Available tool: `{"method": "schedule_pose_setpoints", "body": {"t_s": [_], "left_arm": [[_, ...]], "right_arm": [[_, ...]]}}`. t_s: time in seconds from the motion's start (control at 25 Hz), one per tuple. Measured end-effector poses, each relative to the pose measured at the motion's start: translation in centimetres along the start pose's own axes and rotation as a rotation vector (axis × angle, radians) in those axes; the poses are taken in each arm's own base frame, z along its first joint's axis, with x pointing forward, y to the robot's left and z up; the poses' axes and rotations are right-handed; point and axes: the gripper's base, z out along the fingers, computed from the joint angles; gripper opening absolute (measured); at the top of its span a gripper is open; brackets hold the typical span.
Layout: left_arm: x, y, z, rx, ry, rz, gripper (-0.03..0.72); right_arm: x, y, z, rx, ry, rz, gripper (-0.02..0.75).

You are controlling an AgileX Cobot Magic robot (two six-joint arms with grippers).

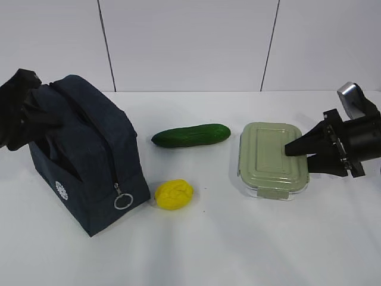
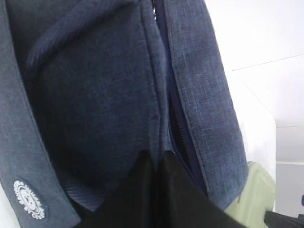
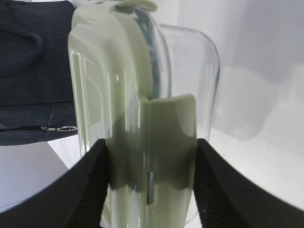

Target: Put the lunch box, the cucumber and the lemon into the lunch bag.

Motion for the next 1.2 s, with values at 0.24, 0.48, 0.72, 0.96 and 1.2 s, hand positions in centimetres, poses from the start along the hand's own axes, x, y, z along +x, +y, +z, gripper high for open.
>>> {"method": "schedule_pose_setpoints", "body": {"t_s": [0.24,0.48,0.72,0.96,1.2], "left_arm": [[0.6,-0.2,0.1,0.025,0.064,0.025,0.000],[1.1,-0.3,-0.1,0.037,0.117,0.091,0.000],[1.1,-0.6,-0.9,0.042,0.109,0.166,0.000],[1.2,-0.6,-1.0,0.038,0.123,0.201,0.000],[1.3,-0.6,-1.1,0.036,0.132,0.228,0.000]], "right_arm": [[0.0,1.1,-0.8,0.018,-0.003,-0.024,0.398],[0.0,3.0,-1.9,0.018,-0.026,-0.025,0.398],[0.6,4.7,-0.2,0.014,0.037,-0.056,0.398],[1.2,7.1,1.9,-0.037,0.076,-0.079,0.398],[-0.3,9.9,2.3,-0.051,0.068,-0.106,0.398]]}}
